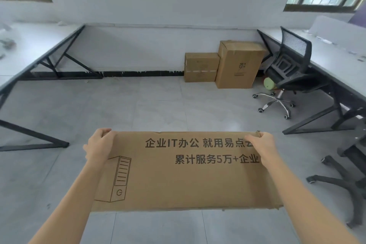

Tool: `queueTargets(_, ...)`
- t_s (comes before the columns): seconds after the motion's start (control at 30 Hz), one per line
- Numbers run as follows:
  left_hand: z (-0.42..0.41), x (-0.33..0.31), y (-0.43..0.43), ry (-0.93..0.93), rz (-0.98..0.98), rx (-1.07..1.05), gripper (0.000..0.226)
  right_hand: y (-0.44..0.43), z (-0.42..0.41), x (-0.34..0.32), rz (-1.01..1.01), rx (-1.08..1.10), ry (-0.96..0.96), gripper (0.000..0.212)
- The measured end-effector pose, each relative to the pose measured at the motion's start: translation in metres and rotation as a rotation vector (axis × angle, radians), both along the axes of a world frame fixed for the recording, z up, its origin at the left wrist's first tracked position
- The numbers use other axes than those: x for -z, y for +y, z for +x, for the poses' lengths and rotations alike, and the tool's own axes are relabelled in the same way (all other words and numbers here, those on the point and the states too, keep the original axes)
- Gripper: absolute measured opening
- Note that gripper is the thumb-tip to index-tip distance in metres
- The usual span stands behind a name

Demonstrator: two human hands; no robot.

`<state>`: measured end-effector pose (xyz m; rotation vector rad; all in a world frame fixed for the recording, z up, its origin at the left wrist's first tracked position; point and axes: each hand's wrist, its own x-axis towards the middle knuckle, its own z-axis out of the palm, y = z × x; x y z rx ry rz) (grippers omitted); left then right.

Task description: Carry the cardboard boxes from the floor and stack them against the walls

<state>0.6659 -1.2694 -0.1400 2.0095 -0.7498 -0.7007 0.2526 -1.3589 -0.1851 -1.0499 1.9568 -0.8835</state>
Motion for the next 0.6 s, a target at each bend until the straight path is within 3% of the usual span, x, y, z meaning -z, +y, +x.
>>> queueTargets(0.17,-0.001,0.015,-0.058,0.067,-0.045,-0.065,0.032,-0.072,0.015,-0.01,-0.02,-0.035,-0.03,0.013)
queueTargets(0.4,0.029,0.028,-0.194,0.007,-0.017,-0.126,0.026,-0.207,0.05,-0.006,-0.039,-0.107,-0.038,0.013)
queueTargets(0.6,0.052,0.022,-0.329,0.028,0.002,-0.103,0.022,-0.327,0.068,-0.019,-0.037,-0.048,0.019,0.03)
